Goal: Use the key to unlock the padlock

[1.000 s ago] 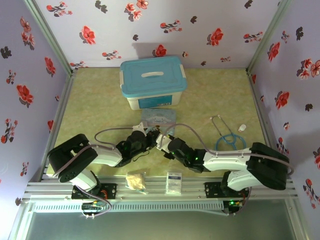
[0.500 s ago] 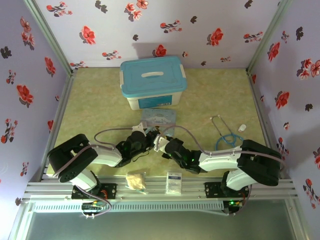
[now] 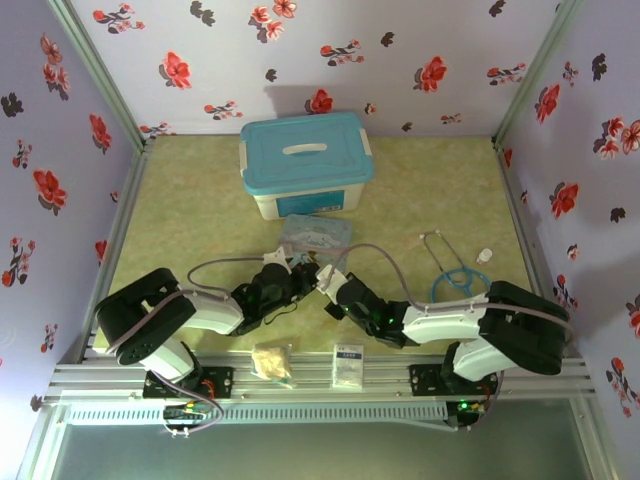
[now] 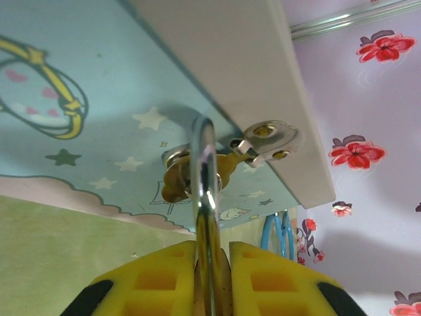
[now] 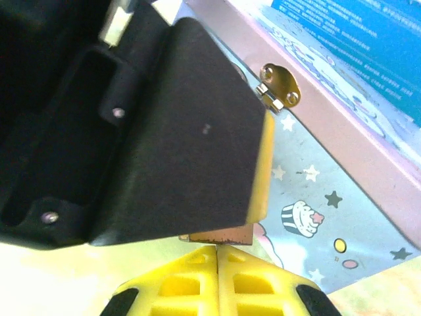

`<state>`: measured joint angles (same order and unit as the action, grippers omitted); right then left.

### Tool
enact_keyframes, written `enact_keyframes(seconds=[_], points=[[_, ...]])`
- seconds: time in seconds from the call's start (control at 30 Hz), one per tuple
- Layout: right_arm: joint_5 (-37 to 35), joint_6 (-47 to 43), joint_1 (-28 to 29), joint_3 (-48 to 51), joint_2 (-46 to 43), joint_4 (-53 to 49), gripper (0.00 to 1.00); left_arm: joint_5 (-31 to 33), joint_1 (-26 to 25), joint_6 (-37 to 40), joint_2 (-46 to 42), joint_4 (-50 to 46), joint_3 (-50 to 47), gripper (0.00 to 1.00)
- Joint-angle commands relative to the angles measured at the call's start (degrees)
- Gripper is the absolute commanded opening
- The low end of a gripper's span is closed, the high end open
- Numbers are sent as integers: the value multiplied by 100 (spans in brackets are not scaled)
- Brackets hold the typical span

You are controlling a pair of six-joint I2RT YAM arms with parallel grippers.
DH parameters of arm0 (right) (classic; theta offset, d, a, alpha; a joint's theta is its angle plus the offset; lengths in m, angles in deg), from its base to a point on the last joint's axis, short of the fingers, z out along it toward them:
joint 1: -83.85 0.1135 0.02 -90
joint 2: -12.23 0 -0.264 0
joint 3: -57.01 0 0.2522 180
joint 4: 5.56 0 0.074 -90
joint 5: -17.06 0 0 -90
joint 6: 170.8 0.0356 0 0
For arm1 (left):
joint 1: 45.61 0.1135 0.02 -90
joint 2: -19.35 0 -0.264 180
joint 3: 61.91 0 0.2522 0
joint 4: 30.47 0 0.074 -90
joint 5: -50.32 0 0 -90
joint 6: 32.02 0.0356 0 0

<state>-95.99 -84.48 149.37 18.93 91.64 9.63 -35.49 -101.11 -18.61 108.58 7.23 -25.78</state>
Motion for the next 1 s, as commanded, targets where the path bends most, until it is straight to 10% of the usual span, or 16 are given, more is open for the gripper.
enact_keyframes(seconds=[0.0,0.33,0.6,0.97], points=[[354,602,-207,153,-269,128,8,-160,-74,41,-138,510,9,0],[803,1316,-400,702,-1591,-122,39,-265,58,788,-502,-1552,205,1],[-10,1801,-460,758,-1659,-452,45,-637,179,780,-185,-1557,193,1],[-889,2323,-453,420,-786,-443,47,-912,462,2203,-190,-4620,1213,7]])
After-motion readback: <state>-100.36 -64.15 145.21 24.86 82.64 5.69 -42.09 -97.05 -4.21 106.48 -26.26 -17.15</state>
